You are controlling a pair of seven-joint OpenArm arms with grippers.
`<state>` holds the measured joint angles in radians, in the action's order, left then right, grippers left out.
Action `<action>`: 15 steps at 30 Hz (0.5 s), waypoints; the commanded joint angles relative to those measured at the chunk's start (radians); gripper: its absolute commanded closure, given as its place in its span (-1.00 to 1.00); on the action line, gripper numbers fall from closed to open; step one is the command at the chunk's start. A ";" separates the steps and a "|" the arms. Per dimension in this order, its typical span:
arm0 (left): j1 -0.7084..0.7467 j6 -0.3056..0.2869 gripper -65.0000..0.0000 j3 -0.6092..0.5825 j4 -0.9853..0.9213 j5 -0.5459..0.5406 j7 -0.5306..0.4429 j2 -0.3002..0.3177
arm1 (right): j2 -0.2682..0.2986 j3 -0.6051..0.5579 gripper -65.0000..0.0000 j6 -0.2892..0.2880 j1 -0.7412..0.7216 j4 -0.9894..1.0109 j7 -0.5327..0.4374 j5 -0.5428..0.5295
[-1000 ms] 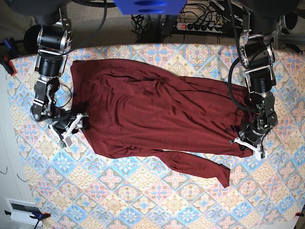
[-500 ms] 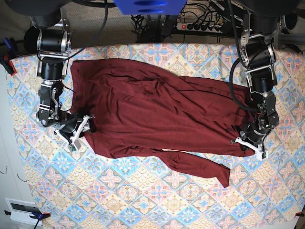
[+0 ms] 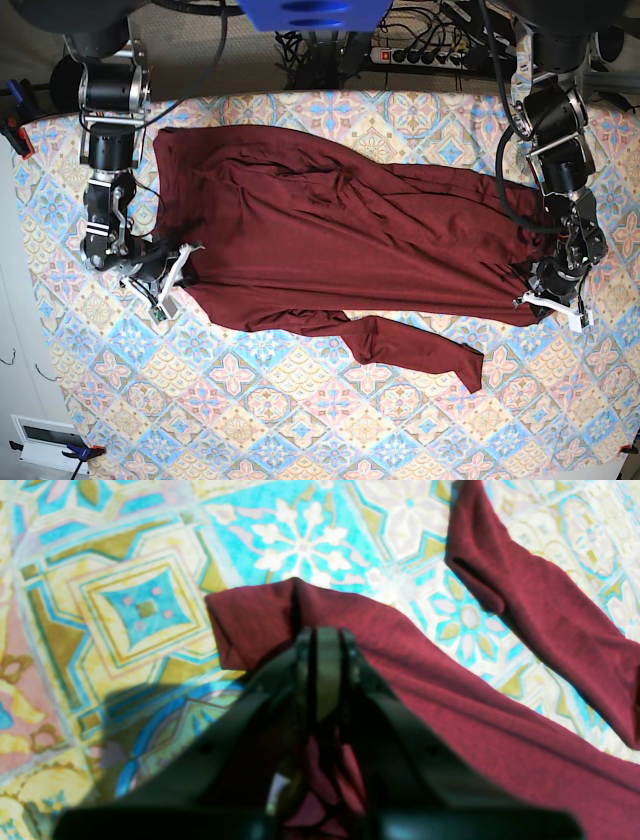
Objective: Layout the t-shirt on the table in an organized manner, then fold the t-shirt properly
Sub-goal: 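Grasp the shirt hem corners with both grippers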
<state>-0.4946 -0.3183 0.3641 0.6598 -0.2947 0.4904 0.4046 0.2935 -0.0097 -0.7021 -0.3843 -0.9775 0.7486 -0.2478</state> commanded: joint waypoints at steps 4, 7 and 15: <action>-0.031 -0.003 1.00 0.003 0.021 -0.011 -0.023 0.032 | 0.014 0.004 0.97 0.004 -0.081 -0.019 -0.034 -0.017; -0.031 -0.005 1.00 0.003 0.021 -0.011 -0.023 0.037 | 0.017 0.009 0.97 0.004 -0.097 -0.025 -0.025 -0.018; -0.008 -0.006 1.00 -0.003 0.130 -0.010 -0.014 0.037 | 0.029 0.010 0.95 0.004 -0.101 -0.025 -0.034 -0.018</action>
<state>-0.4812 -0.3222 0.3614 0.7696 -0.2916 0.5041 0.4210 0.3054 -0.0055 -0.6956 -0.4553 -0.9852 0.7315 -0.2516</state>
